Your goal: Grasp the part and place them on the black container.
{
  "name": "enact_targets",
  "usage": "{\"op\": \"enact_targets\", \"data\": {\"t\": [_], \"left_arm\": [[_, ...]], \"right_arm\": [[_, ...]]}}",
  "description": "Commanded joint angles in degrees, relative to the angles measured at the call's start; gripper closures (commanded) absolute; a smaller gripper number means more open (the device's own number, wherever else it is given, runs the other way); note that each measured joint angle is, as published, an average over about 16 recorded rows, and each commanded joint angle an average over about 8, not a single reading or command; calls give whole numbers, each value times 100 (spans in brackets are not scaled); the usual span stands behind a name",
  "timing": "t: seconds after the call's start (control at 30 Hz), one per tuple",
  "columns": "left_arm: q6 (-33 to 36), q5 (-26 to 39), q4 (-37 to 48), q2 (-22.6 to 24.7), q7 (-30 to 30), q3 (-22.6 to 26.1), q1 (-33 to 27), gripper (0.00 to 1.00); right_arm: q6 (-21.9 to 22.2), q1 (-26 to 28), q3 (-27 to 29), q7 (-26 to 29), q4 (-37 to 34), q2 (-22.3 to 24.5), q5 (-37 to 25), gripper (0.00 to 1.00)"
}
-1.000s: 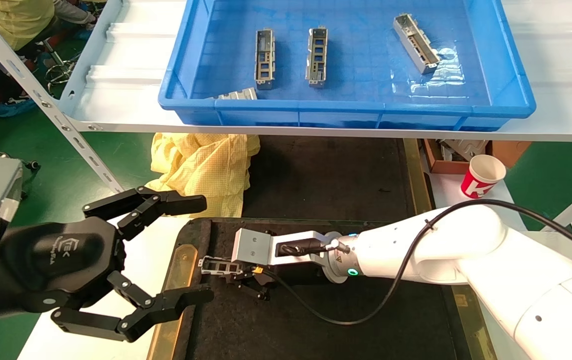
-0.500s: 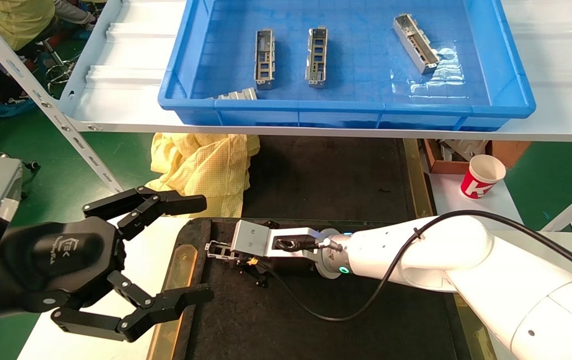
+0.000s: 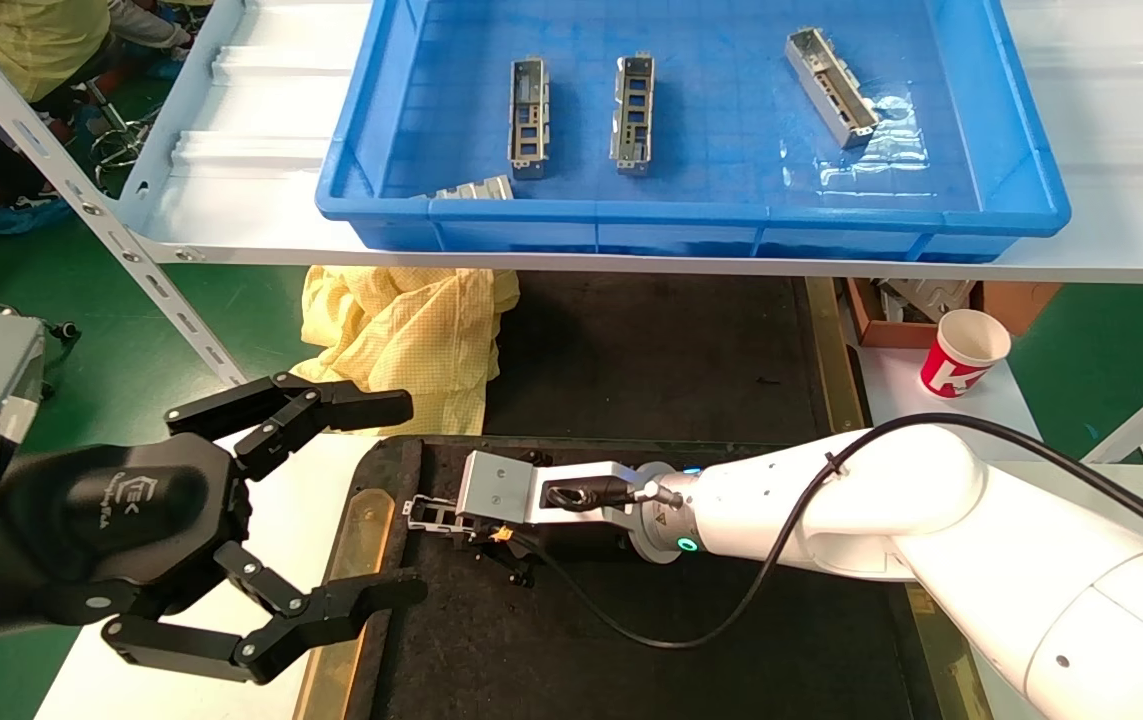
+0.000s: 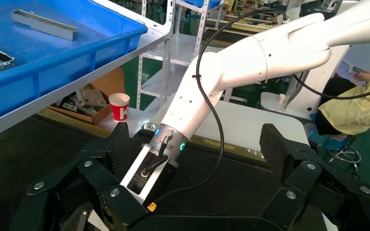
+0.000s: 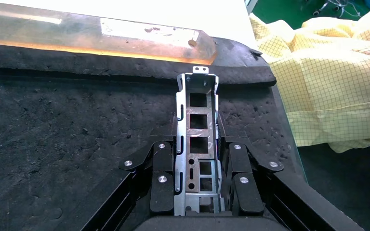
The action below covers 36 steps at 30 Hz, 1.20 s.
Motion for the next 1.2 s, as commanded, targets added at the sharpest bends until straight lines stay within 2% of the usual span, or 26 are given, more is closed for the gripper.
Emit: {"op": "enact_targets", "data": {"t": [0.03,0.1,0.13,0.33,0.5,0.67,0.97,1.1,1.2], "left_arm": [[0,0,0,0,0,0,0,0],[0,0,0,0,0,0,0,0],[0,0,0,0,0,0,0,0],[0,0,0,0,0,0,0,0],[0,0,0,0,0,0,0,0],[0,0,0,0,0,0,0,0],[-2,-1,0,0,0,0,1,0],[-3,-2,0,-1,0,-1,1,0],[-2,-2,0,-1,0,0,1,0]], "right_arm": [[0,-5,-52,-18,-11,-2,31,34],[26,5,-93,-39,-27,-1,53,9],[40,12,-110,-50,-34,-1,68,0],[54,74,-153,-127,-68,9,207,0],[-96,145,-135,-216,-126,31,382,0],[-465,260,-39,-346,-255,90,627,0],[-1525,400,315,-396,-665,401,1281,0],[-1685,403,382,-372,-734,464,1412,0],[-1630,398,362,-384,-706,439,1377,0]]}}
